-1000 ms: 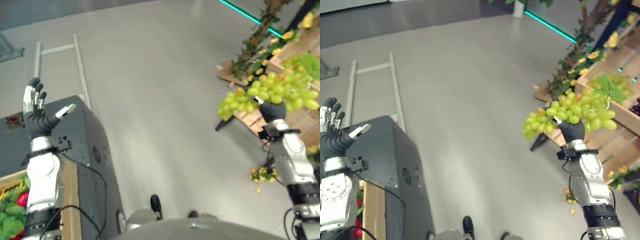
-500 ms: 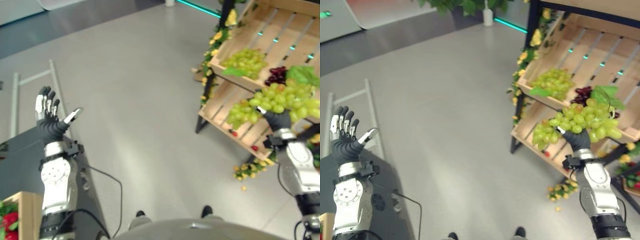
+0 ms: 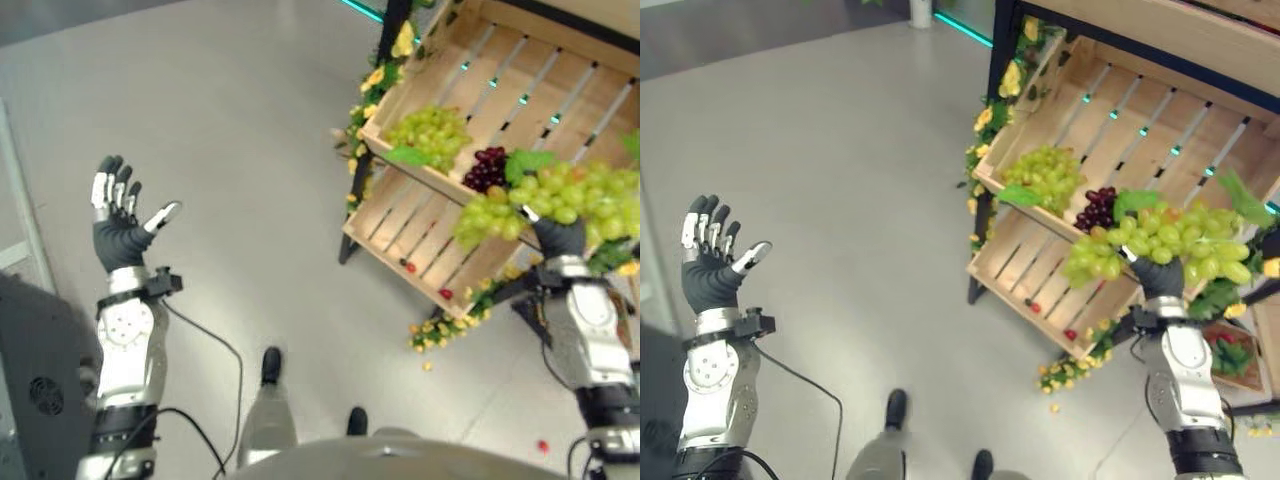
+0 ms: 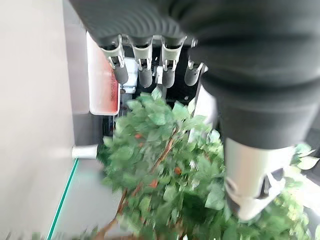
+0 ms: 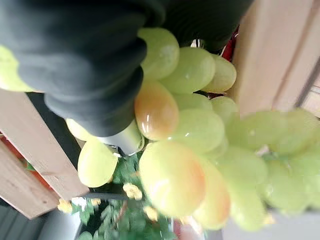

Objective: Pick up the fruits from the basket on one side to the basket on the other side

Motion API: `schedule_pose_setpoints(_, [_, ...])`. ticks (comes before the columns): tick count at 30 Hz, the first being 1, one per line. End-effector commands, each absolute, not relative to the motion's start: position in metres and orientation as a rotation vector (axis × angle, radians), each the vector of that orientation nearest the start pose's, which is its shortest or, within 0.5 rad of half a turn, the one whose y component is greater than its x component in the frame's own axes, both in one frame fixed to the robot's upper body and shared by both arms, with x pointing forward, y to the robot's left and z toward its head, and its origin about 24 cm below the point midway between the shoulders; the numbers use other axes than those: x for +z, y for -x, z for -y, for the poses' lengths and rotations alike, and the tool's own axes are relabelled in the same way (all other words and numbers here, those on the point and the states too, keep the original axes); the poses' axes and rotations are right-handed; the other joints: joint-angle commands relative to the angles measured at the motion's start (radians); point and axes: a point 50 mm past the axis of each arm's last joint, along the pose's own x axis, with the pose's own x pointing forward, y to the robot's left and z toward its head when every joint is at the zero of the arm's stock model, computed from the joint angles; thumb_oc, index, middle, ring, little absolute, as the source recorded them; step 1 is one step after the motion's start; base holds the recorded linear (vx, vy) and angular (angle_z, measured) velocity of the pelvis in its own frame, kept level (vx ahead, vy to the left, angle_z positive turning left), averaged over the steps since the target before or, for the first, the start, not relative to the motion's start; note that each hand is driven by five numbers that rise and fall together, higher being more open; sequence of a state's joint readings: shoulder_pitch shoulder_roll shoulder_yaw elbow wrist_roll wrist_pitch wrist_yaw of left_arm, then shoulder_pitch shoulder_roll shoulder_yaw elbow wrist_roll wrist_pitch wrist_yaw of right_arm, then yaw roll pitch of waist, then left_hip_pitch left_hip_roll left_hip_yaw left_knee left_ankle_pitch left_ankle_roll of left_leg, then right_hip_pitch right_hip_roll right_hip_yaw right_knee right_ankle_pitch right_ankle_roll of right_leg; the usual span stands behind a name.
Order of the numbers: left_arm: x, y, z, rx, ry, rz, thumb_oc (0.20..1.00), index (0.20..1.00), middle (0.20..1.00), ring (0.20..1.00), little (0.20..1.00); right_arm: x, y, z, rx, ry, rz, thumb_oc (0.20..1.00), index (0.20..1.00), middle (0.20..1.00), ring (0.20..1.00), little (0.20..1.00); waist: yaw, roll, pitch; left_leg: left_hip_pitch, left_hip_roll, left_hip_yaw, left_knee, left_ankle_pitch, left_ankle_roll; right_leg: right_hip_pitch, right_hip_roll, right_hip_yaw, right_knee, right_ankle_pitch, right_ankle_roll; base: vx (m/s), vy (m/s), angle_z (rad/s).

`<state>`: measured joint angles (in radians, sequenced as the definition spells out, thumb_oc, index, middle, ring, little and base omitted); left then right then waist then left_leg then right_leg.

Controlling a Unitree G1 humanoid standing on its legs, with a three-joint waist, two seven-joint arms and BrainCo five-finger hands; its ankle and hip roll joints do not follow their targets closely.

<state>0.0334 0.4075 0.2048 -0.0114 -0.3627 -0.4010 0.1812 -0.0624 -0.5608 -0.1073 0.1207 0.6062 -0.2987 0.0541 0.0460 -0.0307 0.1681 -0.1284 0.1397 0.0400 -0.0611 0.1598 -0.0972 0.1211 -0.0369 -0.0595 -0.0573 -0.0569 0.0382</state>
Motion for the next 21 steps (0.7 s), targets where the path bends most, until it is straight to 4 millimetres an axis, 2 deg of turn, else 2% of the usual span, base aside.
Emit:
schedule_pose_setpoints(1, [0.146,-0.229,-0.279,0.318,-0.158,0.628,1.000,1.000,1.000,1.000,1.000,0.150,-0.267,0.280,-0.075,0.045,0.493,0.200,0.200,0.200,0.200,0.200,-0.007,-0.025,-0.062,-0.015,-0.042,0.018,0.078,-0.080,0.002,0.032,-0.085,-0.072,0.097,-0.088,0.090,0.31,0.325,-1.02])
schedule_pose_setpoints(2, [0.146,-0.230,-0.278,0.312,-0.160,0.628,1.000,1.000,1.000,1.000,1.000,0.148,-0.266,0.280,-0.078,0.047,0.485,0.200,0.200,0.200,0.200,0.200,-0.009,-0.030,-0.064,-0.015,-0.055,0.026,0.096,-0.100,0.015,0.031,-0.103,-0.062,0.119,-0.090,0.097,0.33,0.410,-0.54])
schedule_pose_setpoints(3, [0.148,-0.232,-0.274,0.285,-0.161,0.631,1.000,1.000,1.000,1.000,1.000,0.144,-0.262,0.283,-0.095,0.053,0.471,0.200,0.200,0.200,0.200,0.200,-0.021,-0.036,-0.061,-0.014,-0.086,0.048,0.133,-0.137,0.043,0.003,-0.138,-0.050,0.208,-0.063,0.115,0.23,0.309,-0.32])
schedule_pose_setpoints(4, [0.148,-0.232,-0.274,0.284,-0.161,0.631,1.000,1.000,1.000,1.000,1.000,0.143,-0.262,0.283,-0.096,0.053,0.471,0.200,0.200,0.200,0.200,0.200,-0.018,-0.038,-0.062,-0.017,-0.087,0.050,0.137,-0.140,0.045,-0.004,-0.141,-0.047,0.217,-0.067,0.117,0.25,0.434,-0.12])
schedule_pose_setpoints(5, [0.152,-0.233,-0.270,0.264,-0.184,0.649,1.000,1.000,1.000,1.000,1.000,0.142,-0.263,0.280,-0.103,0.039,0.481,0.200,0.200,0.200,0.200,0.200,-0.026,-0.034,-0.058,0.009,-0.113,0.071,0.143,-0.179,0.076,-0.084,-0.174,-0.045,0.356,0.024,0.135,0.10,0.230,-0.15])
schedule_pose_setpoints(6, [0.152,-0.233,-0.270,0.265,-0.185,0.649,1.000,1.000,1.000,1.000,1.000,0.142,-0.263,0.280,-0.103,0.039,0.481,0.200,0.200,0.200,0.200,0.200,-0.023,-0.036,-0.059,0.007,-0.114,0.075,0.144,-0.180,0.078,-0.092,-0.176,-0.040,0.365,0.022,0.137,0.20,0.500,-0.45])
schedule_pose_setpoints(7, [0.155,-0.232,-0.267,0.243,-0.214,0.658,1.000,1.000,1.000,1.000,1.000,0.143,-0.263,0.276,-0.091,0.042,0.489,0.200,0.200,0.200,0.200,0.200,-0.033,-0.021,-0.036,0.052,-0.124,0.105,0.128,-0.193,0.100,-0.159,-0.215,-0.077,0.472,0.108,0.139,0.09,0.283,-0.55])
schedule_pose_setpoints(8, [0.155,-0.232,-0.267,0.243,-0.213,0.659,1.000,1.000,1.000,1.000,1.000,0.143,-0.263,0.276,-0.091,0.043,0.490,0.200,0.200,0.200,0.200,0.200,-0.031,-0.021,-0.035,0.054,-0.125,0.107,0.124,-0.191,0.101,-0.164,-0.216,-0.074,0.479,0.106,0.139,0.16,0.512,-0.75])
schedule_pose_setpoints(9, [0.155,-0.229,-0.268,0.245,-0.233,0.662,1.000,1.000,1.000,1.000,1.000,0.143,-0.264,0.273,-0.084,0.042,0.494,0.200,0.200,0.200,0.200,0.200,-0.036,-0.004,-0.017,0.093,-0.130,0.137,0.091,-0.202,0.110,-0.225,-0.227,-0.142,0.516,0.109,0.131,0.06,0.234,-0.48])
schedule_pose_setpoints(10, [0.155,-0.229,-0.268,0.246,-0.233,0.661,1.000,1.000,1.000,1.000,1.000,0.143,-0.264,0.272,-0.084,0.042,0.494,0.200,0.200,0.200,0.200,0.200,-0.036,-0.004,-0.017,0.095,-0.131,0.137,0.088,-0.203,0.110,-0.226,-0.228,-0.141,0.519,0.106,0.130,0.17,0.383,-0.58])
schedule_pose_setpoints(11, [0.155,-0.228,-0.269,0.254,-0.229,0.664,1.000,1.000,1.000,1.000,1.000,0.138,-0.261,0.273,-0.079,0.035,0.474,0.200,0.200,0.200,0.200,0.200,-0.062,0.002,-0.009,0.127,-0.144,0.143,0.059,-0.200,0.105,-0.290,-0.139,-0.154,0.483,0.047,0.123,0.12,0.142,-0.55])
schedule_pose_setpoints(12, [0.155,-0.228,-0.269,0.255,-0.229,0.664,1.000,1.000,1.000,1.000,1.000,0.138,-0.261,0.273,-0.078,0.035,0.474,0.200,0.200,0.200,0.200,0.200,-0.061,0.004,-0.011,0.129,-0.142,0.144,0.054,-0.200,0.104,-0.290,-0.137,-0.154,0.483,0.044,0.122,0.18,0.194,-0.65])
schedule_pose_setpoints(13, [0.155,-0.228,-0.270,0.263,-0.230,0.665,1.000,1.000,1.000,1.000,1.000,0.138,-0.261,0.272,-0.072,0.031,0.476,0.200,0.200,0.200,0.200,0.200,-0.067,0.004,-0.008,0.141,-0.151,0.148,0.037,-0.198,0.100,-0.318,-0.101,-0.172,0.431,0.024,0.115,0.23,0.071,-0.54])
schedule_pose_setpoints(14, [0.154,-0.228,-0.271,0.264,-0.232,0.659,1.000,1.000,1.000,1.000,1.000,0.137,-0.260,0.273,-0.072,0.028,0.473,0.200,0.200,0.200,0.200,0.200,-0.072,-0.005,-0.011,0.168,-0.170,0.164,0.009,-0.203,0.096,-0.330,-0.086,-0.219,0.281,0.030,0.108,0.22,0.074,-0.41])
schedule_pose_setpoints(16, [0.153,-0.228,-0.271,0.260,-0.236,0.651,1.000,1.000,1.000,1.000,1.000,0.136,-0.259,0.275,-0.074,0.040,0.466,0.200,0.200,0.200,0.200,0.200,-0.077,-0.003,-0.012,0.186,-0.169,0.163,-0.006,-0.203,0.091,-0.327,-0.064,-0.218,0.217,0.049,0.106,0.21,0.022,-0.16])
schedule_pose_setpoints(18, [0.148,-0.232,-0.270,0.266,-0.220,0.632,1.000,1.000,1.000,1.000,1.000,0.134,-0.255,0.277,-0.088,0.043,0.457,0.200,0.200,0.200,0.200,0.200,-0.094,-0.005,-0.012,0.219,-0.182,0.145,-0.019,-0.219,0.089,-0.360,-0.031,-0.173,0.166,0.084,0.112,0.30,0.000,0.24])
schedule_pose_setpoints(20, [0.146,-0.234,-0.269,0.263,-0.219,0.620,1.000,1.000,1.000,1.000,1.000,0.133,-0.251,0.279,-0.090,0.045,0.456,0.200,0.200,0.200,0.200,0.200,-0.097,-0.010,-0.017,0.223,-0.189,0.136,-0.013,-0.231,0.087,-0.331,-0.032,-0.173,0.135,0.086,0.110,0.27,-0.063,0.31])
schedule_pose_setpoints(21, [0.144,-0.235,-0.263,0.245,-0.215,0.618,1.000,1.000,1.000,1.000,1.000,0.134,-0.248,0.281,-0.095,0.052,0.458,0.200,0.200,0.200,0.200,0.200,-0.093,-0.011,-0.029,0.231,-0.195,0.133,-0.003,-0.255,0.083,-0.301,-0.037,-0.180,0.121,0.091,0.103,0.27,-0.084,0.25])
